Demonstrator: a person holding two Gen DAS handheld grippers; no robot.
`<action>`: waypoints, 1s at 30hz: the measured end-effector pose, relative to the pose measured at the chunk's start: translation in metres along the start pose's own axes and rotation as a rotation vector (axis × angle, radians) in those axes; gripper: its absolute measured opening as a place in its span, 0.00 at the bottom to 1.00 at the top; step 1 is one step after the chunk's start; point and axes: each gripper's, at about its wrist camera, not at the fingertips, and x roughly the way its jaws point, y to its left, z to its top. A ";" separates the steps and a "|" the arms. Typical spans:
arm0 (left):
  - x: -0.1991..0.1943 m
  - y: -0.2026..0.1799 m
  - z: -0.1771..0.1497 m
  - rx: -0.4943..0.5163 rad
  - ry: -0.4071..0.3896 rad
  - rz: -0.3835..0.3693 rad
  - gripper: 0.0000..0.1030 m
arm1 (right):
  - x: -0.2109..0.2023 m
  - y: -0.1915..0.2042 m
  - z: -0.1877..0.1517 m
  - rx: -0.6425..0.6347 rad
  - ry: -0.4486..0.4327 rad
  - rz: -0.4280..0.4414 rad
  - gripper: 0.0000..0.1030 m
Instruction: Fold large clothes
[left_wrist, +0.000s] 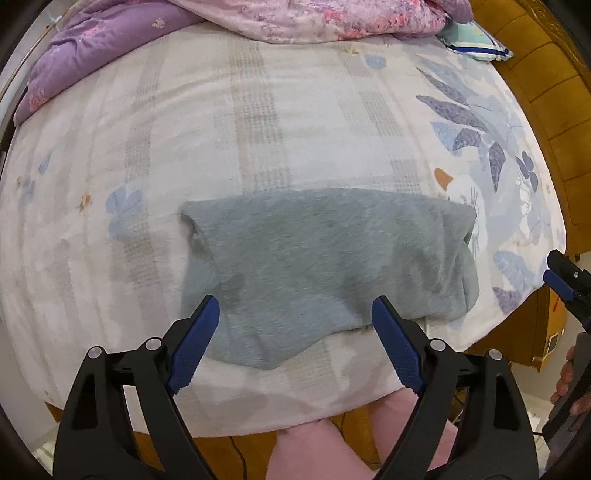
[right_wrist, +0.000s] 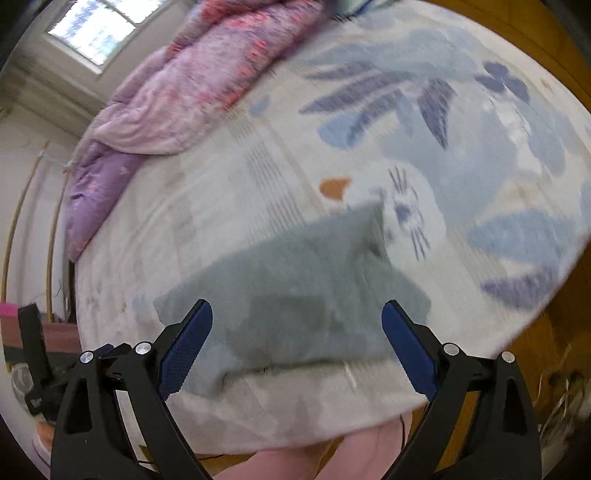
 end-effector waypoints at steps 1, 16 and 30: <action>0.004 -0.008 0.001 0.000 0.005 0.006 0.83 | 0.007 -0.004 0.007 -0.017 0.028 0.000 0.87; 0.065 -0.044 0.027 -0.202 0.069 0.099 0.83 | 0.166 -0.094 0.103 -0.102 0.344 0.157 0.87; 0.089 -0.031 0.010 -0.247 0.139 0.102 0.83 | 0.258 -0.105 0.050 0.082 0.742 0.552 0.93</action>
